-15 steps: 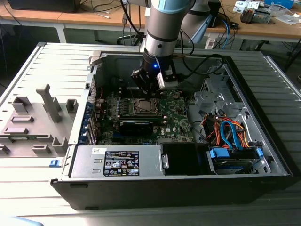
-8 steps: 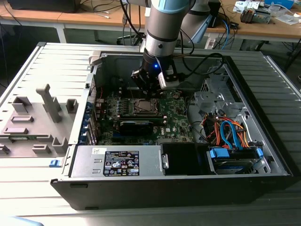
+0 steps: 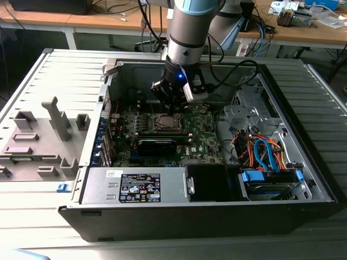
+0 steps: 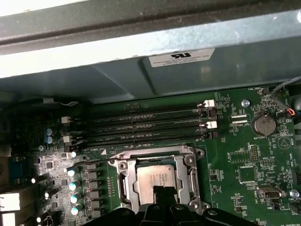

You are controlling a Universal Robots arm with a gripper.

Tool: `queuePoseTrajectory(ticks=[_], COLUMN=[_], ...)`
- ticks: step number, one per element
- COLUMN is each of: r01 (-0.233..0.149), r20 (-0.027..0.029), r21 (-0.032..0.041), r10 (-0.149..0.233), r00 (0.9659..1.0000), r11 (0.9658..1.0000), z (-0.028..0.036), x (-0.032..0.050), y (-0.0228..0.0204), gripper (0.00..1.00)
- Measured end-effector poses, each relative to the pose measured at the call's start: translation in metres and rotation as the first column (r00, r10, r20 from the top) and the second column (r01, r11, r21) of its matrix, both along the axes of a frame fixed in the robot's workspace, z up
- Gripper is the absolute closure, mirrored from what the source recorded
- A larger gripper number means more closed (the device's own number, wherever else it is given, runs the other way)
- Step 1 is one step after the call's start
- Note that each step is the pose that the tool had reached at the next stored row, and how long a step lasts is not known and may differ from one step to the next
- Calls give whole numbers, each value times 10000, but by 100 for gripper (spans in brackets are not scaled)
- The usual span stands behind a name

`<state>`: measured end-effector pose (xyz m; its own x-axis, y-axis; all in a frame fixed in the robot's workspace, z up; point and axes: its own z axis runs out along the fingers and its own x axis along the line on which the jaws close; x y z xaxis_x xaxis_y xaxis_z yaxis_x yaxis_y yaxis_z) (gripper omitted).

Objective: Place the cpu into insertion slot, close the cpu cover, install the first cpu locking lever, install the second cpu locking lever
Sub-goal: 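Install the first cpu locking lever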

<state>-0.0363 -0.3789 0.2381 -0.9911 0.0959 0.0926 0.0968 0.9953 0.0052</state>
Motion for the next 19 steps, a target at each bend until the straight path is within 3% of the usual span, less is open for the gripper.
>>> queuePoseTrajectory(ticks=[8,19], r01=[-513,-1148], r20=[0,0], r21=[0,0], r10=[513,1148], r00=[9987,9934], r11=[9987,9934], z=[0,0], x=[0,0], y=[0,0], gripper=[89,89])
